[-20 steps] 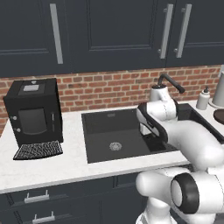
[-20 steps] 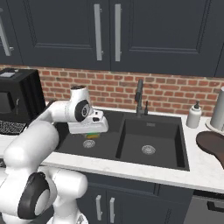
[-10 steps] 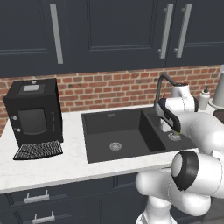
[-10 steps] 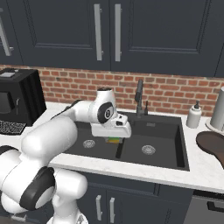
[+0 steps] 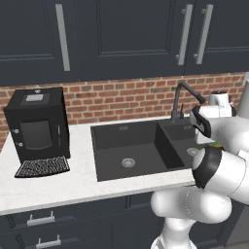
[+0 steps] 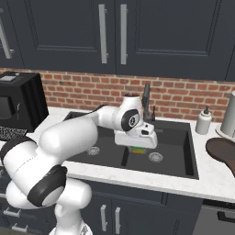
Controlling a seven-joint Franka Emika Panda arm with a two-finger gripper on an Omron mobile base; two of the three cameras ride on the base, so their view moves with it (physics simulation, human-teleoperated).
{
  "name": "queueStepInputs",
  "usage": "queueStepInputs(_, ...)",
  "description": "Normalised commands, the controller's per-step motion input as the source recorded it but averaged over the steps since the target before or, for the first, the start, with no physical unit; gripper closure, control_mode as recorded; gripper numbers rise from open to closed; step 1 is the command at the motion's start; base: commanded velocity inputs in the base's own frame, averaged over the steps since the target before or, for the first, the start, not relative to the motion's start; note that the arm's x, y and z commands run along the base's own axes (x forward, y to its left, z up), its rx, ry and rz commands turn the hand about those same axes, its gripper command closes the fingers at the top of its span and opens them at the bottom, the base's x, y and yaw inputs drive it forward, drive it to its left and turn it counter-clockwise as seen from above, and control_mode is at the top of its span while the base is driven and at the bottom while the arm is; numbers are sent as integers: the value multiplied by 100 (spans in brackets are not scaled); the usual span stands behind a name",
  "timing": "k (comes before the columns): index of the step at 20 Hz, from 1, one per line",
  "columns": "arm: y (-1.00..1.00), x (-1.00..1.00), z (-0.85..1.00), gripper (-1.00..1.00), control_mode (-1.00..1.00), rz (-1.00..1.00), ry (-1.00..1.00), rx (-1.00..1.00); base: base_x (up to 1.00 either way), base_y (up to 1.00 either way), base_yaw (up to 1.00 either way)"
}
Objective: Pick the pan and sponge and place them into the sink. Then turn on the water.
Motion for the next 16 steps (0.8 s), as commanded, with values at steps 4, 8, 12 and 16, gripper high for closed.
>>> queueStepInputs(4, -38, 1, -7, 100, -100, -2, 0, 0, 0, 0, 0)
queueStepInputs(8, -3, 0, -6, 100, -100, 0, 0, 0, 0, 0, 0)
queueStepInputs(12, -12, 0, -8, 100, -100, 0, 0, 3, 0, 0, 0)
queueStepInputs(16, -9, 0, -16, 100, -100, 0, 0, 2, 0, 0, 0)
